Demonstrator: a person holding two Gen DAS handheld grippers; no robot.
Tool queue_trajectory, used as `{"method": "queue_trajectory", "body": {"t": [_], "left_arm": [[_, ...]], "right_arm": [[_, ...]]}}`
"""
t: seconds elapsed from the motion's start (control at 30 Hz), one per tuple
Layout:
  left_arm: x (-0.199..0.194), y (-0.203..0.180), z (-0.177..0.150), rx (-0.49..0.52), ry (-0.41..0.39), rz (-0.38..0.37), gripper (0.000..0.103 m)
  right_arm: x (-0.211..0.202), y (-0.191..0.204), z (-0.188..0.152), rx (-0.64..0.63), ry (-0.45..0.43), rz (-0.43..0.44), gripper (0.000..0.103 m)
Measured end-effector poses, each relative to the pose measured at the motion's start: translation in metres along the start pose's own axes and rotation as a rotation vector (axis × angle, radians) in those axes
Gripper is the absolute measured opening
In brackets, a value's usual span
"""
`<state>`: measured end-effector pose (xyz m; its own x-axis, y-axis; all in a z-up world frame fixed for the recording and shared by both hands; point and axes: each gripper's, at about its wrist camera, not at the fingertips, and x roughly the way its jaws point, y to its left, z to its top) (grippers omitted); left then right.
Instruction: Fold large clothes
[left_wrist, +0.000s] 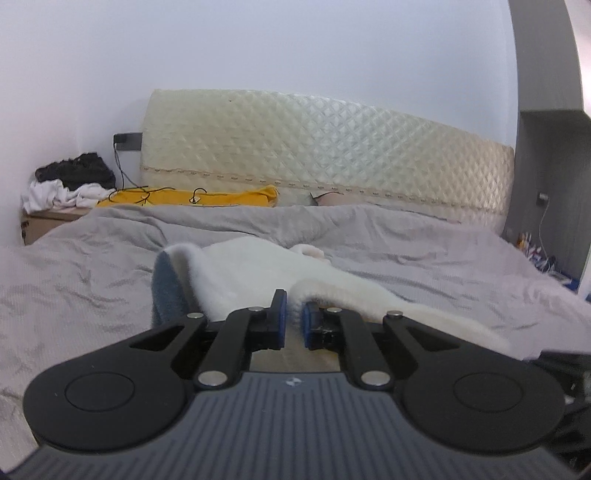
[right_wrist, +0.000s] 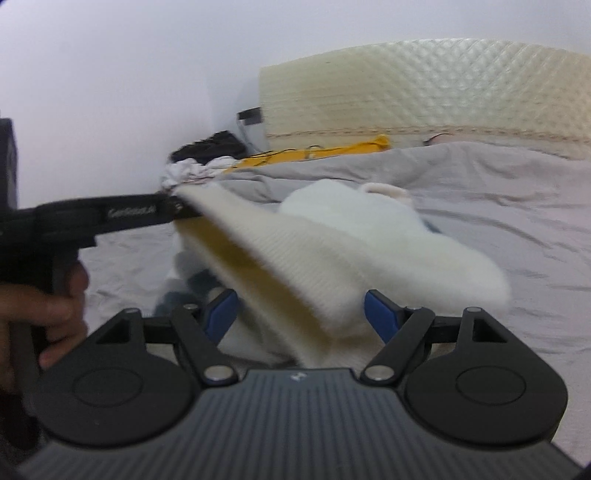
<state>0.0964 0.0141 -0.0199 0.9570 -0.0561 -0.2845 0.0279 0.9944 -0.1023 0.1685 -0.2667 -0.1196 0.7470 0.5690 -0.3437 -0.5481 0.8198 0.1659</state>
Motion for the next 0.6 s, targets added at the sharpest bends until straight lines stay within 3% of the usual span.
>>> {"method": "queue_trajectory", "body": {"t": [0.2, 0.3, 0.4, 0.6], "left_arm": [[0.003, 0.014, 0.003, -0.065, 0.019, -0.005, 0.011], [0.003, 0.015, 0.004, -0.073, 0.021, -0.016, 0.011], [0.0, 0.014, 0.006, -0.079, 0.021, -0.037, 0.011], [-0.014, 0.009, 0.007, -0.073, 0.002, -0.086, 0.009]], "right_arm": [[-0.011, 0.007, 0.003, 0.017, -0.057, 0.12, 0.078], [-0.014, 0.018, 0.003, -0.012, -0.069, 0.122, 0.077], [-0.01, 0.027, 0.0, -0.071, -0.072, 0.073, 0.077], [0.008, 0.031, -0.006, -0.118, -0.157, -0.193, 0.076]]}}
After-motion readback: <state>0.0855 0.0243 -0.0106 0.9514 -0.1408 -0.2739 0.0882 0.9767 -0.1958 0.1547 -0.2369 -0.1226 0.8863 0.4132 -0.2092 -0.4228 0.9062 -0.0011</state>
